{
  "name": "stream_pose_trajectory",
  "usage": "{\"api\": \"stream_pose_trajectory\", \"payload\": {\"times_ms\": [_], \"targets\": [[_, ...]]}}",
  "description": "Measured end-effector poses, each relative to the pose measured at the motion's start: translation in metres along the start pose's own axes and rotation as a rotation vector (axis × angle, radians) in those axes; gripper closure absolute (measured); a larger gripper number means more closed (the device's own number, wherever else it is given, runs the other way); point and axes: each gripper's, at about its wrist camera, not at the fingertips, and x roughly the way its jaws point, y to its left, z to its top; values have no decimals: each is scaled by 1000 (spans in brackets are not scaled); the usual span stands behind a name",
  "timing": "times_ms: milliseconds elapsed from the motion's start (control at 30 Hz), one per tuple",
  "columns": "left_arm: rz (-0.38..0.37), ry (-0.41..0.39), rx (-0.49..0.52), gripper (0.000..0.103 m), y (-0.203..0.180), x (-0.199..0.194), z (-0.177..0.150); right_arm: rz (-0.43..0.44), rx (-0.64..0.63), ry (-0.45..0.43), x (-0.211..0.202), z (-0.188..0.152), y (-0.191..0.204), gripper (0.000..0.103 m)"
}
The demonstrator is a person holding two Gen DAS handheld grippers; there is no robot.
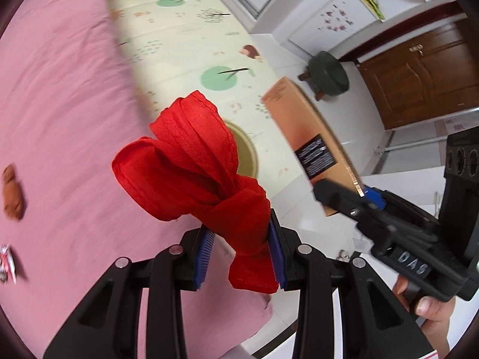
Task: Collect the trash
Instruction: 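Carry the scarf and gold box to the yellow bin and open both tools, then move both tools back over the items on the bed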
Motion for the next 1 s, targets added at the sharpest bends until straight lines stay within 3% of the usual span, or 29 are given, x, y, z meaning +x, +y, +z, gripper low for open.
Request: {"api": "stream_pose_trajectory", "payload": {"times_ms": [67, 100, 133, 200, 367, 567, 767, 1000], "targets": [[-27, 1, 18, 65, -10, 7, 12, -14, 10, -15, -1, 7, -11, 67], [-35, 2, 28, 55, -14, 11, 18, -26, 24, -31, -3, 12, -19, 66], [-33, 4, 35, 31, -18, 14, 24, -28, 35, -36, -5, 15, -25, 56], [33, -18, 15, 8, -20, 17, 32, -31, 80, -60, -9, 22, -39, 48], [7, -8, -20, 8, -14, 20, 38, -38, 138, -83, -16, 29, -62, 49], [20, -10, -11, 8, -4, 13, 27, -34, 130, -56, -10, 27, -55, 49], [25, -26, -40, 8, 16, -3, 12, -11, 91, -30, -2, 23, -26, 49], [46, -76, -111, 8, 55, -35, -12, 30, -5, -1, 10, 16, 35, 49]]}}
